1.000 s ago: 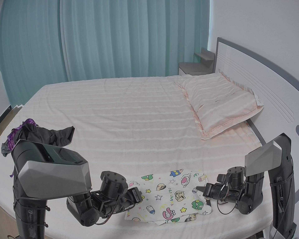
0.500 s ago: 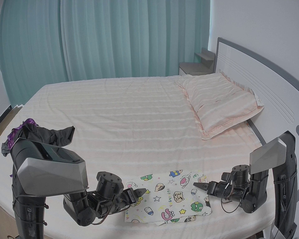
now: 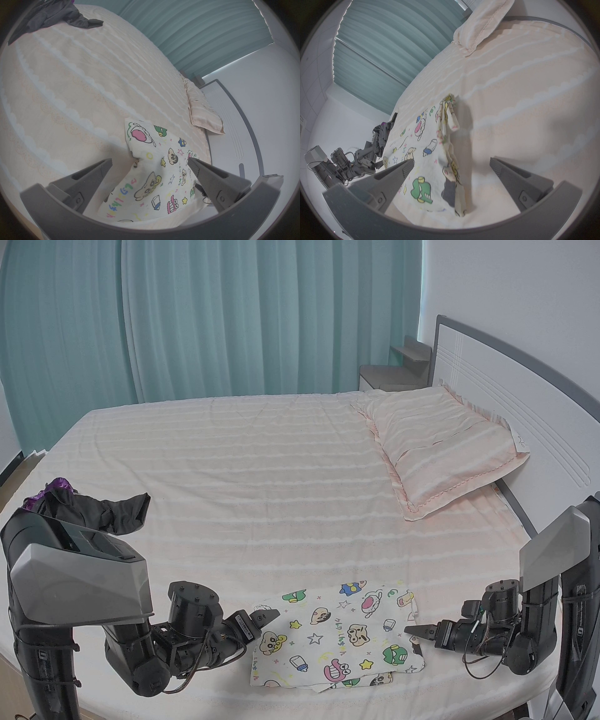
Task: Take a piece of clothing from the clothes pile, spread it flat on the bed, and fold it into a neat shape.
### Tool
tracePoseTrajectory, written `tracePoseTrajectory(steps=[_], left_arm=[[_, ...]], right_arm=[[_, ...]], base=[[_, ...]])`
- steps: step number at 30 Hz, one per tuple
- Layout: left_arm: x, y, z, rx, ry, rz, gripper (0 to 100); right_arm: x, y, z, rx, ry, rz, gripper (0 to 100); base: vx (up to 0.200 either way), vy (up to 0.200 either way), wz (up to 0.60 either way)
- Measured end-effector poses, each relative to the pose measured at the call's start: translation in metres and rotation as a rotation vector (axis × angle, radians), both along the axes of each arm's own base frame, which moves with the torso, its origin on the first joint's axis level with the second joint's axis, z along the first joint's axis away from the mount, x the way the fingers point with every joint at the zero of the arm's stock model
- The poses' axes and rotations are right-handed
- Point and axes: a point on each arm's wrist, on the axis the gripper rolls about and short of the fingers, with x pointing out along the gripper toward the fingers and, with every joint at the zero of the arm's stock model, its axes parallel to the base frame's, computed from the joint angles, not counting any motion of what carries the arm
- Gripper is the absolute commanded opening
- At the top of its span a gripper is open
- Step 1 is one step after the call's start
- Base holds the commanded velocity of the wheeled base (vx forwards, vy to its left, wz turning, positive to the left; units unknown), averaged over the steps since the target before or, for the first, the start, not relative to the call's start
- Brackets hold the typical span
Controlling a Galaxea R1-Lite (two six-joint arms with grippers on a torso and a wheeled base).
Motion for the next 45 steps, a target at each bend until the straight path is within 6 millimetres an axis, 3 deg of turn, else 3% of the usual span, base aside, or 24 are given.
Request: tracePoseTrajectory(steps=[10, 22, 23, 31, 45], left_arm=[[-0.004, 0.002, 0.002, -0.013, -0.017, -0.003, 100], [-0.001, 0.001, 0.001, -0.016, -0.024, -0.001, 100], [-0.001, 0.001, 0.001, -0.016, -0.024, -0.001, 100], [0.0, 0.0, 0.001, -0.017, -0.024, 0.0, 100], [0.0, 0.001, 0.001, -0.017, -0.024, 0.001, 100]], right_arm=[[-0.015, -0.004, 0.003, 0.013, 0.041, 0.06, 100], [0.005, 0.008, -0.003, 0.022, -0.02, 0.075, 100], [0.005, 0.009, -0.003, 0.022, -0.019, 0.081, 0], [0.003, 0.01, -0.005, 0.014, -0.008, 0.082, 0], [-0.018, -0.01, -0.007, -0.075, 0.027, 0.111, 0]], base=[[-0.08, 0.0, 0.0], [0.0, 0.0, 0.0], [0.0, 0.0, 0.0], [0.0, 0.0, 0.0], [0.0, 0.0, 0.0]])
